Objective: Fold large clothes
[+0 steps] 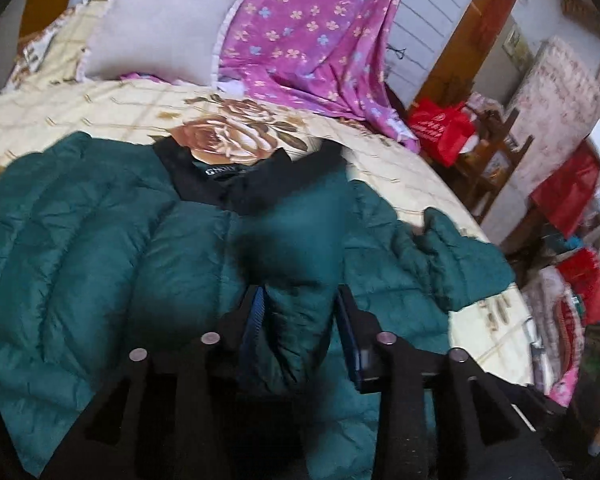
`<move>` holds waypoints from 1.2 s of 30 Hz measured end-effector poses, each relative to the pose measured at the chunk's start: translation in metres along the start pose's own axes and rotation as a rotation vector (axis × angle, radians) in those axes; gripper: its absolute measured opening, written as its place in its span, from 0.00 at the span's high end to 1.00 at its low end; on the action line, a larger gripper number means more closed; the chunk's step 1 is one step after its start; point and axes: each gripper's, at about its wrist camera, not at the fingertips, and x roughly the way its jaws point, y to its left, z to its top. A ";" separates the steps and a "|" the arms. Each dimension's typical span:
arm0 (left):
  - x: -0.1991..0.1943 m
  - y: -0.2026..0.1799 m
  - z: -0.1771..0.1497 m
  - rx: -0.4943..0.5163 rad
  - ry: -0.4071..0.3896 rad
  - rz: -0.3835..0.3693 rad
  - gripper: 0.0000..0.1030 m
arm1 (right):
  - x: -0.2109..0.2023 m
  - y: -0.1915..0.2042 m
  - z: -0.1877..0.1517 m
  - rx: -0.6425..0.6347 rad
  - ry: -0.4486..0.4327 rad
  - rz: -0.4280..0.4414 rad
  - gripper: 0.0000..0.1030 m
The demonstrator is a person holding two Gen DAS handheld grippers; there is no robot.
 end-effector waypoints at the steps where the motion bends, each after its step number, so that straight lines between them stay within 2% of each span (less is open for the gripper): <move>1: -0.006 0.001 0.001 -0.008 0.002 -0.016 0.73 | 0.001 -0.002 0.002 0.007 0.003 0.007 0.00; 4: -0.039 0.004 0.004 -0.005 -0.034 -0.060 0.63 | 0.004 -0.002 0.012 0.025 0.002 0.049 0.00; 7: -0.077 0.018 0.005 0.004 -0.083 -0.019 0.57 | 0.013 0.005 0.030 0.059 0.020 0.140 0.00; 9: -0.096 0.034 0.003 -0.004 -0.116 0.049 0.57 | 0.028 0.011 0.042 0.076 0.042 0.199 0.00; 14: -0.123 0.092 -0.006 -0.074 -0.177 0.357 0.57 | 0.072 0.025 0.057 0.081 0.112 0.152 0.03; 15: -0.123 0.105 -0.007 -0.101 -0.177 0.398 0.57 | 0.075 0.029 0.058 0.066 0.101 0.159 0.15; 16: -0.123 0.117 -0.008 -0.131 -0.176 0.418 0.57 | 0.077 0.035 0.060 0.036 0.084 0.170 0.42; 18: -0.123 0.139 -0.010 -0.206 -0.173 0.419 0.57 | 0.078 0.052 0.064 -0.078 0.062 0.129 0.81; 20: -0.122 0.150 -0.010 -0.246 -0.176 0.415 0.57 | 0.065 0.060 0.073 -0.131 0.002 0.104 0.85; 21: -0.122 0.154 -0.011 -0.255 -0.181 0.420 0.57 | 0.057 0.061 0.077 -0.154 -0.041 0.086 0.86; 23: -0.117 0.155 -0.011 -0.253 -0.179 0.439 0.57 | 0.048 0.061 0.089 -0.196 -0.124 -0.016 0.86; 24: -0.113 0.155 -0.011 -0.247 -0.171 0.443 0.57 | 0.051 0.061 0.093 -0.205 -0.132 -0.054 0.86; 27: -0.104 0.152 -0.010 -0.240 -0.152 0.436 0.57 | 0.081 0.059 0.104 -0.223 -0.110 -0.130 0.86; 30: -0.102 0.145 -0.009 -0.205 -0.152 0.448 0.57 | 0.108 0.061 0.108 -0.255 -0.046 -0.139 0.84; 32: -0.104 0.138 -0.008 -0.183 -0.159 0.453 0.57 | 0.096 0.056 0.108 -0.212 -0.072 -0.112 0.74; 34: -0.104 0.131 -0.003 -0.160 -0.163 0.457 0.57 | 0.071 0.049 0.104 -0.172 -0.138 -0.095 0.46; 36: -0.100 0.124 0.004 -0.143 -0.166 0.462 0.57 | 0.049 0.045 0.097 -0.163 -0.185 -0.072 0.36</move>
